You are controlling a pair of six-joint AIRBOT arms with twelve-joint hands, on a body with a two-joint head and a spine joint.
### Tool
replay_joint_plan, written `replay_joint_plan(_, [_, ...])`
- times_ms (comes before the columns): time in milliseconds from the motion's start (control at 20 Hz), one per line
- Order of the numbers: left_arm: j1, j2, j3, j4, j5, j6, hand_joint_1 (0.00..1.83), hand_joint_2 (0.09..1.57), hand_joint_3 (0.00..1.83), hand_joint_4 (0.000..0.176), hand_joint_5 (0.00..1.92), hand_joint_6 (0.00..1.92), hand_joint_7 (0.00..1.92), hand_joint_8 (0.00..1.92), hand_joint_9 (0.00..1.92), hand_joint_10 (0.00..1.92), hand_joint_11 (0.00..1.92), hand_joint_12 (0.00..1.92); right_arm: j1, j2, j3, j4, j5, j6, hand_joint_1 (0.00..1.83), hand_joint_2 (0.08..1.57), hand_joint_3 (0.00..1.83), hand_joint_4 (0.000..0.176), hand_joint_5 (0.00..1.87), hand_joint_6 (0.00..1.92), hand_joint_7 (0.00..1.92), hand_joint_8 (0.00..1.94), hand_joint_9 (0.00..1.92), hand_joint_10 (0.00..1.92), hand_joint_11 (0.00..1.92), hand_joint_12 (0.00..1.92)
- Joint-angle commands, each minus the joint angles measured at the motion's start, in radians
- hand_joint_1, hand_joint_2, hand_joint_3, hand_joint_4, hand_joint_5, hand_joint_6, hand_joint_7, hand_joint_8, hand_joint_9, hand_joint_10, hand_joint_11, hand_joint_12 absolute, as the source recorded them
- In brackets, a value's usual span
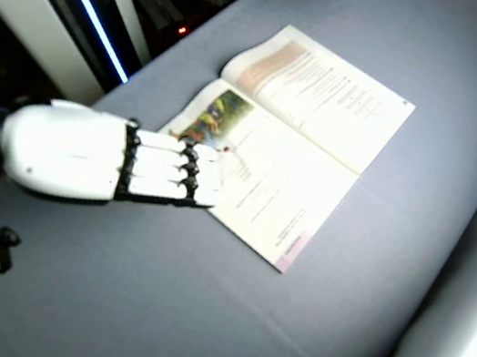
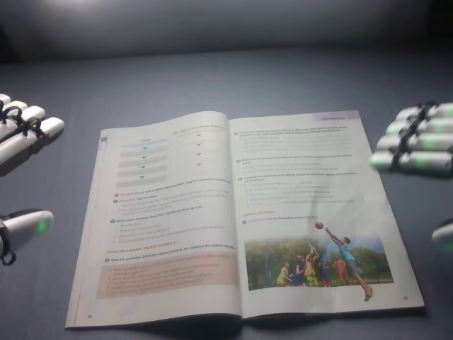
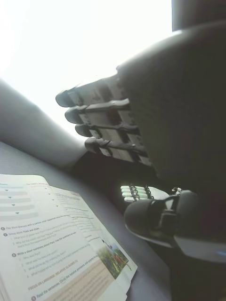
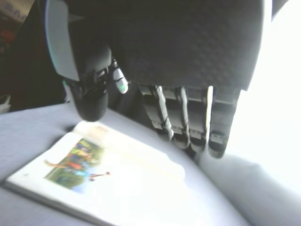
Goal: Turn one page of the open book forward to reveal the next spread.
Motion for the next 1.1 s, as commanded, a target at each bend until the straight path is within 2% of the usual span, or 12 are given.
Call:
replay_joint_plan(0, [-0.008,0.001,0.007,-0.020,-0.120,0.000,0.00,1.41,0.01,0.000,0.04,0.01,0.04,0.01,0.03,0.01,0.03,0.03,0.005,0.003,0.011,0.029,0.053,0.006,0.00,1.27,0.00,0.000,0.05,0.02,0.03,0.01,0.01,0.00,0.05,0.02])
replay_joint_plan(150, [-0.009,0.000,0.006,-0.021,-0.129,-0.004,0.00,1.40,0.00,0.000,0.01,0.00,0.01,0.00,0.00,0.00,0.01,0.01,-0.007,-0.017,0.027,0.029,0.036,0.008,0.00,1.28,0.00,0.000,0.08,0.01,0.07,0.01,0.02,0.00,0.05,0.02])
replay_joint_plan(600, [-0.019,-0.010,0.011,-0.010,-0.124,-0.004,0.00,1.43,0.01,0.000,0.03,0.00,0.01,0.00,0.00,0.00,0.00,0.00,-0.060,-0.063,0.063,0.024,-0.005,0.009,0.00,1.26,0.00,0.000,0.02,0.00,0.04,0.00,0.00,0.00,0.02,0.01])
replay_joint_plan(1050, [-0.044,-0.031,0.028,0.002,-0.106,-0.009,0.00,1.43,0.00,0.000,0.04,0.01,0.05,0.01,0.03,0.01,0.03,0.01,-0.073,-0.113,0.094,-0.072,-0.040,0.065,0.00,1.26,0.00,0.000,0.04,0.01,0.05,0.01,0.02,0.01,0.04,0.02])
